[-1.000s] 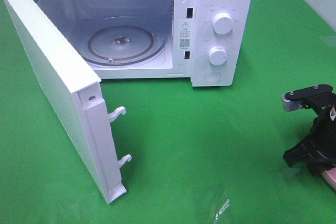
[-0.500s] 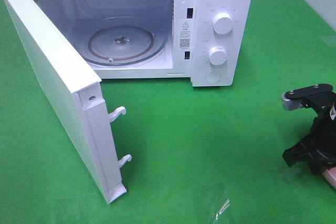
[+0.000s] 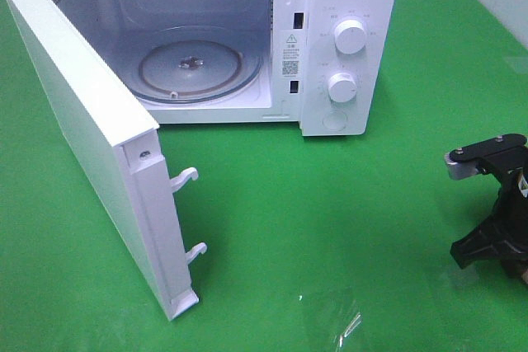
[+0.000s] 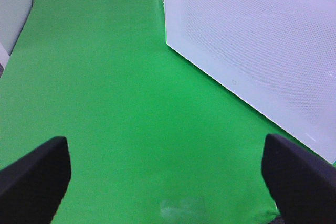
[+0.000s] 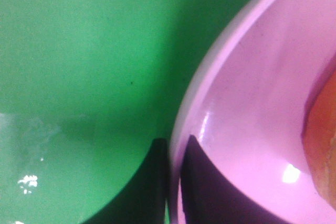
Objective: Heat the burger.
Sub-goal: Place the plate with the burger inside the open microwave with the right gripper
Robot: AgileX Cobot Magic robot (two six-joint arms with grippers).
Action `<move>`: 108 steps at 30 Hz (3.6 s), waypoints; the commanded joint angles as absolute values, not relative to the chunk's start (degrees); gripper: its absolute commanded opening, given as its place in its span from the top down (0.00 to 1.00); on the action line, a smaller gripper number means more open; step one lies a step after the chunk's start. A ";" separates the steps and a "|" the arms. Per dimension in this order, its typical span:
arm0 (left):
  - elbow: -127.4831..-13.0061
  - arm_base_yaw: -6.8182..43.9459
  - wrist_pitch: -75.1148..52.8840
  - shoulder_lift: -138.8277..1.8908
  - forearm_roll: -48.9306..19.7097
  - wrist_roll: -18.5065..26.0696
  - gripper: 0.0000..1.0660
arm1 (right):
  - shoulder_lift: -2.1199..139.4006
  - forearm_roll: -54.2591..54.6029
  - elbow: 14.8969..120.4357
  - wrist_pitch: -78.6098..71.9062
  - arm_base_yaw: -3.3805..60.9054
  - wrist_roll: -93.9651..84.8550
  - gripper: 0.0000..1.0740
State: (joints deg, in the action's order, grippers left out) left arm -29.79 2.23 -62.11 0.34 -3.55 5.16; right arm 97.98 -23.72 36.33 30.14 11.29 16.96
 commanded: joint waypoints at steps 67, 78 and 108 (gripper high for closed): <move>-29.68 2.46 -61.31 1.32 -3.50 5.16 0.15 | 76.72 -35.12 31.80 56.72 50.76 28.59 1.00; -29.68 2.46 -61.31 1.32 -3.50 5.16 0.15 | 75.80 -35.01 31.63 59.87 61.88 28.65 0.99; -29.68 2.46 -61.31 1.32 -3.50 5.16 0.15 | 75.80 -46.98 32.09 49.33 65.43 7.96 0.98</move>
State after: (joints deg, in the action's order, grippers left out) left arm -29.79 2.23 -62.11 0.34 -3.55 5.16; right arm 76.15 -43.37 31.86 48.82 65.37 9.51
